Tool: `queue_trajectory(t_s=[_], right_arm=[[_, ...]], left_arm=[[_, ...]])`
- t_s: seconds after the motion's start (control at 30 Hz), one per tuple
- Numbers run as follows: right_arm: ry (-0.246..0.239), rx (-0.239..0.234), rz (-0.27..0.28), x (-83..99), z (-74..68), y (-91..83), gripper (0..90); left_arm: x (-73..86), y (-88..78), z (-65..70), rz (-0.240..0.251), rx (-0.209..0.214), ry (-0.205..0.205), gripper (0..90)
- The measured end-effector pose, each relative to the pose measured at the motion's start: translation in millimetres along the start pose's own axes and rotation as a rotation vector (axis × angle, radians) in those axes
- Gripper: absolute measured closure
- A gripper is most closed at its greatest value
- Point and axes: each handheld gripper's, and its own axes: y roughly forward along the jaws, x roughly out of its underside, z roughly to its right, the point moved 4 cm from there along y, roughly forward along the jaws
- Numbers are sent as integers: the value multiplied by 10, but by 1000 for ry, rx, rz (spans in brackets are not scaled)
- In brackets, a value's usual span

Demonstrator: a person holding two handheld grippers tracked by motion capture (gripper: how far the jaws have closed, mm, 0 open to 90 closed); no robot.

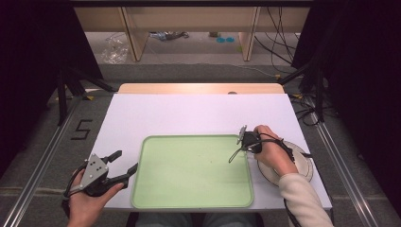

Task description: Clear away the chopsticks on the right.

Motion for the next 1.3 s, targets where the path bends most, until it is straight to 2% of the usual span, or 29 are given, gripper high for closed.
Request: queue_trajectory(t_s=[0.03, 0.07, 0.13, 0.17, 0.33, 0.37, 0.43, 0.47, 0.5, 0.53, 0.57, 0.6, 0.63, 0.67, 0.7, 0.73, 0.77, 0.8, 0.83, 0.87, 0.93, 0.97, 1.0, 1.03, 1.07, 1.1, 1.13, 1.2, 1.3], right_arm=[[-27, 31, 8, -10, 17, -11, 876], [-33, 57, 31, -29, 36, -38, 877], [-43, 76, 42, -39, 49, -54, 877], [-57, 111, 57, -51, 77, -81, 878], [-54, 179, 151, -95, 146, -174, 878], [-30, 189, 173, -111, 149, -214, 878], [-25, 210, 193, -124, 164, -249, 878], [-23, 265, 267, -162, 232, -384, 879], [-23, 265, 267, -162, 232, -384, 879], [25, 323, 354, -196, 291, -543, 879], [48, 358, 405, -212, 329, -625, 879], [83, 366, 459, -222, 354, -713, 879], [83, 366, 459, -222, 354, -713, 879], [158, 395, 573, -247, 403, -885, 880], [194, 393, 630, -259, 419, -967, 880], [194, 393, 630, -259, 419, -967, 880], [269, 404, 742, -270, 455, -1130, 880], [304, 396, 793, -277, 464, -1201, 880], [304, 396, 793, -277, 464, -1201, 880], [368, 387, 895, -281, 489, -1343, 880], [425, 367, 981, -288, 507, -1463, 880], [442, 352, 1005, -290, 511, -1500, 880], [472, 321, 1047, -298, 514, -1551, 880], [472, 321, 1047, -298, 514, -1551, 880], [511, 278, 1089, -313, 515, -1609, 880], [523, 264, 1115, -322, 518, -1624, 880], [556, 235, 1137, -330, 515, -1641, 880], [603, 170, 1154, -344, 497, -1650, 880], [637, 143, 1158, -360, 490, -1658, 880]], left_arm=[[0, 0, 0, 0, 0, -1, 300], [-1, -1, 1, 1, -2, -2, 300], [-2, -2, 1, 1, -2, -2, 300], [-1, -2, 1, 1, -1, -2, 300], [-2, -1, 0, 2, -2, -2, 300], [-2, 0, 0, 2, -1, -2, 301], [-2, 0, 1, 2, -1, -3, 301], [-2, -1, 0, 2, -2, -3, 301], [-2, -1, 0, 2, -2, -3, 301], [-2, -1, 0, 2, -2, -2, 301], [-2, -1, 0, 2, -2, -2, 301], [-2, -2, 0, 2, -2, -2, 301], [-2, -2, 0, 2, -2, -2, 301], [-4, -4, -1, 3, -4, -1, 301], [-5, -4, -1, 4, -3, -1, 302], [-5, -4, -1, 4, -3, -1, 302], [-3, -4, 5, 4, -5, -9, 302], [-4, -5, 5, 4, -5, -9, 302], [-4, -5, 5, 4, -5, -9, 302], [-6, -5, 4, 6, -6, -8, 302], [-4, -4, 4, 4, -5, -8, 303], [-4, -4, 4, 4, -5, -8, 303], [-5, -6, 4, 5, -5, -7, 303], [-5, -6, 4, 5, -5, -7, 303], [-5, -6, 3, 6, -5, -7, 303], [-4, -7, 4, 5, -5, -7, 303], [-4, -7, 4, 5, -5, -7, 303], [-5, -8, 4, 5, -5, -7, 303], [-5, -8, 4, 6, -5, -7, 303]])
